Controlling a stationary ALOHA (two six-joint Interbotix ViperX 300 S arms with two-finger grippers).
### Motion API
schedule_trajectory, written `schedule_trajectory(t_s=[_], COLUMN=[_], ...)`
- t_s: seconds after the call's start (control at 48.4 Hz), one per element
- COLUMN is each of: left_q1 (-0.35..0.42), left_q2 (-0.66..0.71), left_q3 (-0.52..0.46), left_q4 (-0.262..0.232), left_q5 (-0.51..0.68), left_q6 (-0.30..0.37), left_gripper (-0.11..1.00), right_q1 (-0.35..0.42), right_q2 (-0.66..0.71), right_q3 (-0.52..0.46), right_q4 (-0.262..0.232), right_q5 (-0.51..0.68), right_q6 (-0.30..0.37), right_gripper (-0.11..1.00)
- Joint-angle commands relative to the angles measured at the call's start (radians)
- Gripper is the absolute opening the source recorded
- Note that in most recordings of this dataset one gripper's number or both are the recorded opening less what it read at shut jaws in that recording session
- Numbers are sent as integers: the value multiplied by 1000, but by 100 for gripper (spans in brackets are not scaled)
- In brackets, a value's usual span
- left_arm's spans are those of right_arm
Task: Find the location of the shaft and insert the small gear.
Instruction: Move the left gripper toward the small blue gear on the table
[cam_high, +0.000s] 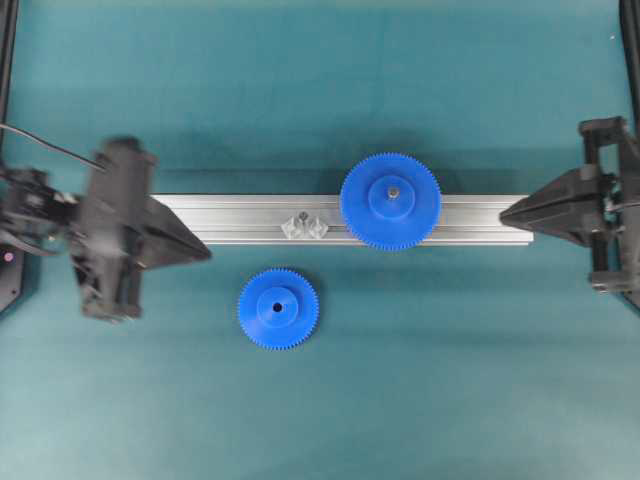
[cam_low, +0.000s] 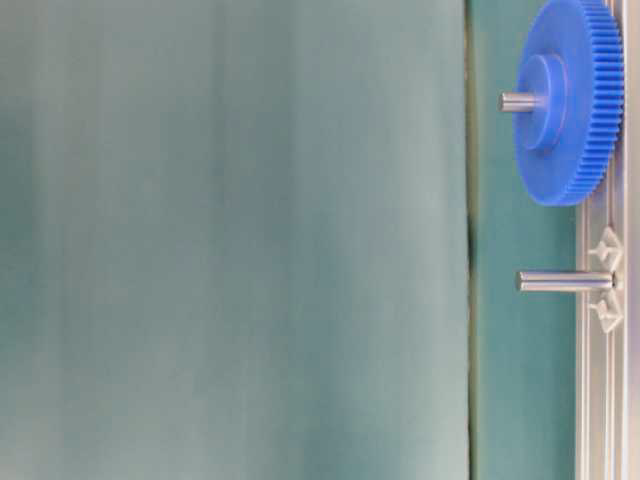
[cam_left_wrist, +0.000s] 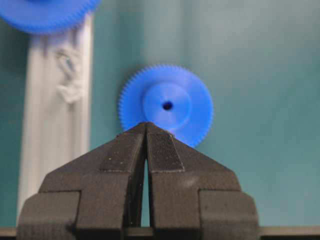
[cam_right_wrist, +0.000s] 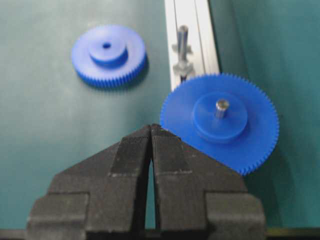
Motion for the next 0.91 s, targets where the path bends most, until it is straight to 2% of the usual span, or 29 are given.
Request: schedule_trajectory(t_s=[0.0,0.103,0.186,0.248,0.414,0.517,0.889], left_q1=[-15,-17,-20,-23,-25,-26,-26], left_q2=[49,109,160,190,279,336,534], left_q3=[-57,-84,-106,-120,-152,-167,-264], left_q4=[2,3,3,3,3,2,3], left_q5=[2,15,31,43,60,66,72], left_q6=[-3,-2,-2,-2,-5,-6,5], left_gripper=[0,3,11,25,74,93,92], right_q1=[-5,-6,-6,-6,-6,-6,-8], right_q2=[49,94,118,133,163,172,176], right_q3=[-38,-58,-75,-83,-94,-95,-83], right_q4=[0,-2,-3,-3,-5,-5,-3], right_q5=[3,9,15,26,67,83,91], right_q6=[6,6,6,6,8,8,15], right_gripper=[6,6,6,6,6,6,6])
